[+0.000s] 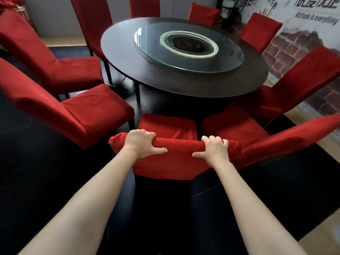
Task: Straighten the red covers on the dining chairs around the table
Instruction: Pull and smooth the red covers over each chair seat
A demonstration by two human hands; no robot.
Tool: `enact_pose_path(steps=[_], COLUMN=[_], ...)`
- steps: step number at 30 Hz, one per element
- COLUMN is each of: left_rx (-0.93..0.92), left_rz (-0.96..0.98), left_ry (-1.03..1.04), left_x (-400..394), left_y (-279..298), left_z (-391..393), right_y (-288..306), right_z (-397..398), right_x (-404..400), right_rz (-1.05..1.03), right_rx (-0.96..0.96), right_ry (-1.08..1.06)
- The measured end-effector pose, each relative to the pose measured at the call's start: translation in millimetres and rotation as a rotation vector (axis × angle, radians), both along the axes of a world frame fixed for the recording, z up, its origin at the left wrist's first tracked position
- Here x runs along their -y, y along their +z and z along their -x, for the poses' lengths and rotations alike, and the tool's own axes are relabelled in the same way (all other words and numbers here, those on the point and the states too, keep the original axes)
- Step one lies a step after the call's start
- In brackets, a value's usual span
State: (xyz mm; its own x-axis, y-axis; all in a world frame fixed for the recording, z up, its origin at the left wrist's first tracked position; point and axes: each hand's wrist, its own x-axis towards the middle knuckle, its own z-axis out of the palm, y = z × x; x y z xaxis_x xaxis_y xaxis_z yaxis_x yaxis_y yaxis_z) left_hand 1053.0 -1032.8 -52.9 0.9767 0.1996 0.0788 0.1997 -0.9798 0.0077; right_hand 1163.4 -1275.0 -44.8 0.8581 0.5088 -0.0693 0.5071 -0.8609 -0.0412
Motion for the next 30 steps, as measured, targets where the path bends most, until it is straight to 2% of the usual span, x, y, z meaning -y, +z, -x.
enact_pose_path(steps=[15,30], left_rx=[-0.006,0.01], left_rz=[-0.027,0.03], left_ry=[0.013,0.03], left_x=[-3,6], left_y=[-3,-4], left_z=[-8,-13], right_y=[1,4], right_z=[-12,-19], right_x=[-1,3], right_rz=[0.039,0.047], right_rx=[-0.035,-0.024], right_ry=[0.016,0.009])
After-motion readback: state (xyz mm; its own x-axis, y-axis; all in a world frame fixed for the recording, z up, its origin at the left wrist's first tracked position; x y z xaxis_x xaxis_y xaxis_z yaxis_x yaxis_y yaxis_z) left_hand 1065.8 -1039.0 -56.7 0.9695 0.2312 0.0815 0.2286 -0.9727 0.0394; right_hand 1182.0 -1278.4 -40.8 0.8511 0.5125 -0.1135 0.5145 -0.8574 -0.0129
